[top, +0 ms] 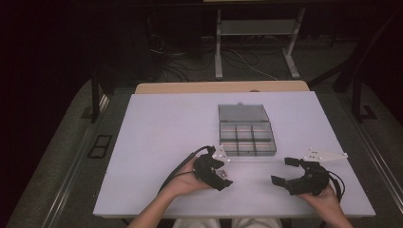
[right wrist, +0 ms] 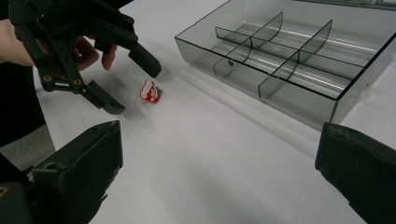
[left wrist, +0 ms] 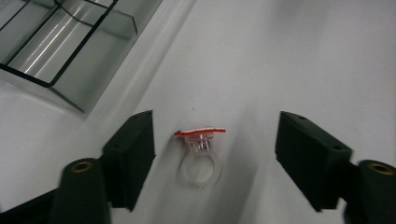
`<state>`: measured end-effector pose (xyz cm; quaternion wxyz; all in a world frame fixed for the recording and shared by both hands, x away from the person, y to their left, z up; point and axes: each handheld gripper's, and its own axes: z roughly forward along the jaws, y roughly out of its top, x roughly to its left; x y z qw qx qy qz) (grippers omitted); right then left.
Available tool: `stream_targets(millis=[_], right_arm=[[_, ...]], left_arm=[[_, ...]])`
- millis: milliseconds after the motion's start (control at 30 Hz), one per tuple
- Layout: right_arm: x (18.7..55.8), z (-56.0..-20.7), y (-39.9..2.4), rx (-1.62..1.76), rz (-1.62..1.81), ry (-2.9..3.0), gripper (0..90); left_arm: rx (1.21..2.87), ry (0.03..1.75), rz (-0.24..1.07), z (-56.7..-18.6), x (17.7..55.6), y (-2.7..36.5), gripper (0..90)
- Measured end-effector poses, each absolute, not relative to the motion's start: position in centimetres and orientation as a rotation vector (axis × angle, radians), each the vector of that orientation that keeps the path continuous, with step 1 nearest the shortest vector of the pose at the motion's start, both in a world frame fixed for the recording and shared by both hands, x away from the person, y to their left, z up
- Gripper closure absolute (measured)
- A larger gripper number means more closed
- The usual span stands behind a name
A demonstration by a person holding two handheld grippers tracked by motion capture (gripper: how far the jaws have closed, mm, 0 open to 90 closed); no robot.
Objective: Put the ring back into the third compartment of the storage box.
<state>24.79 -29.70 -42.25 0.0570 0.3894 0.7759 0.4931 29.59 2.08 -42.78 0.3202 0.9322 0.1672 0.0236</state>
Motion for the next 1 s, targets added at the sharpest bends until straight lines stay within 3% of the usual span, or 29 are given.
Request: stream_targets(millis=[267, 1000], right_arm=[[24.8, -42.3, -29.7, 1.181, 1.488, 2.357, 0.7], [24.8, -42.3, -29.6, 1.171, 1.482, 2.362, 0.7]], left_arm=[[2.461, 0.442, 0.093, -43.2, 29.8, 2.0, 44.7], [2.477, 0.435, 0.086, -43.5, 30.6, 2.3, 66.3]])
